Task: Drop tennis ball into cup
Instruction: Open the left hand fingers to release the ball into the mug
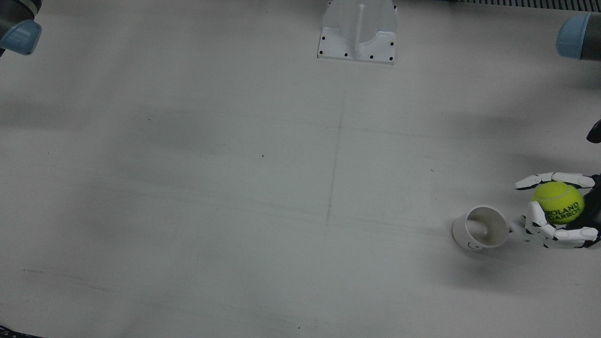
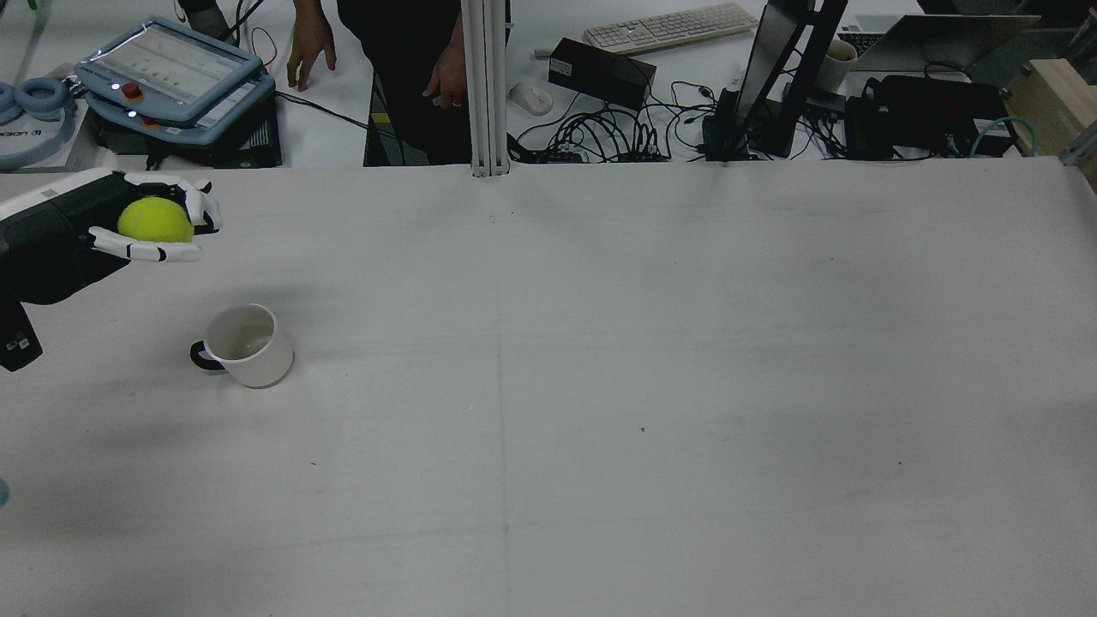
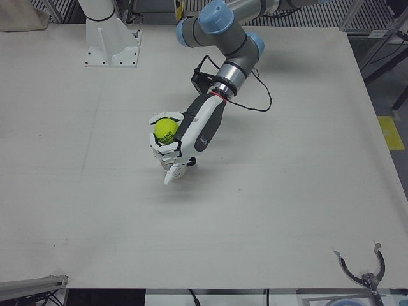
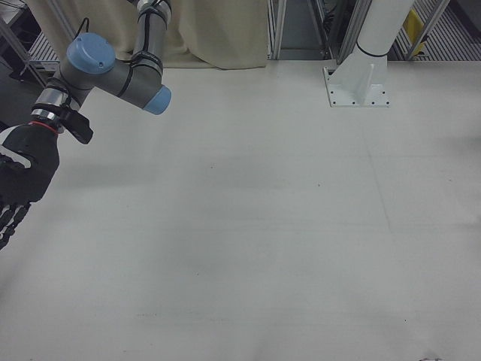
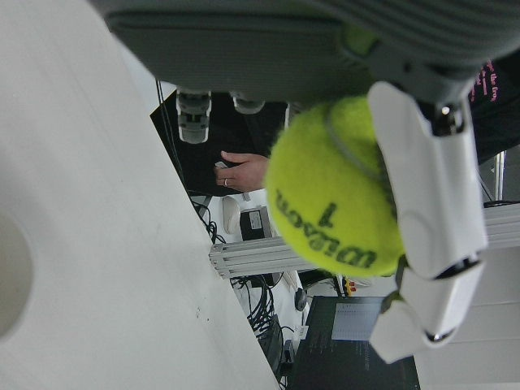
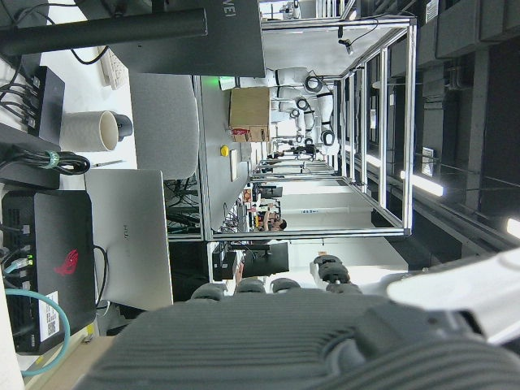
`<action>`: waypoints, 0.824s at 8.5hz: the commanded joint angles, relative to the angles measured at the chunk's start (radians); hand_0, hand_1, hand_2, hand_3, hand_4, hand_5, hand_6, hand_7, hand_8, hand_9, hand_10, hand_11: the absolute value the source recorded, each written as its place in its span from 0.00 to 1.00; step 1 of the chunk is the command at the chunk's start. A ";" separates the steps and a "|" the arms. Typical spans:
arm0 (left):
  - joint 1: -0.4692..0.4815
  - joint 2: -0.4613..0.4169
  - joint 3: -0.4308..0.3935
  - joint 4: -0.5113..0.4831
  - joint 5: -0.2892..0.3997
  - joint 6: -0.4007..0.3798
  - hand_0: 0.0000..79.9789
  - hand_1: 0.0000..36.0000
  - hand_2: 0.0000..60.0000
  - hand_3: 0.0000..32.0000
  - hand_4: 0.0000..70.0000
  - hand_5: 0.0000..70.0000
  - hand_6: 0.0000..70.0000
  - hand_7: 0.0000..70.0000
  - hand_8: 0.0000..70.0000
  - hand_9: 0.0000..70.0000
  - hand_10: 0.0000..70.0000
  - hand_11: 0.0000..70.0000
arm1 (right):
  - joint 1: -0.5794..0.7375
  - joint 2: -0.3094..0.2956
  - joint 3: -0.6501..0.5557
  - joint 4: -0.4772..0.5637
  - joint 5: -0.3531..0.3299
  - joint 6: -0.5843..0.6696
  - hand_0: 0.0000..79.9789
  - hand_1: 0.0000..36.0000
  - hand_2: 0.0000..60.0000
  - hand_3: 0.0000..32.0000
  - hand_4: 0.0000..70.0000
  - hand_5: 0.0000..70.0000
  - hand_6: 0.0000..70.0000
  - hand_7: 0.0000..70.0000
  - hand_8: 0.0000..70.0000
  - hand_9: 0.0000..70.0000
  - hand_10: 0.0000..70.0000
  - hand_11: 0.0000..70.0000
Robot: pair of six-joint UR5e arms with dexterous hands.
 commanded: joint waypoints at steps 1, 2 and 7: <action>0.000 0.032 -0.003 -0.063 -0.001 -0.001 0.59 0.54 0.52 0.02 0.00 0.25 0.37 0.11 0.06 0.04 0.03 0.07 | 0.000 0.000 0.000 0.000 -0.001 0.000 0.00 0.00 0.00 0.00 0.00 0.00 0.00 0.00 0.00 0.00 0.00 0.00; 0.000 0.033 -0.003 -0.069 -0.001 0.000 0.56 0.45 0.43 0.08 0.00 0.32 0.25 0.12 0.04 0.02 0.02 0.06 | 0.000 0.000 0.000 0.000 -0.001 0.000 0.00 0.00 0.00 0.00 0.00 0.00 0.00 0.00 0.00 0.00 0.00 0.00; 0.000 0.033 -0.003 -0.080 -0.001 0.005 0.13 0.10 0.31 0.41 0.00 0.16 0.23 0.10 0.04 0.00 0.00 0.01 | 0.000 0.000 0.000 0.000 -0.001 0.000 0.00 0.00 0.00 0.00 0.00 0.00 0.00 0.00 0.00 0.00 0.00 0.00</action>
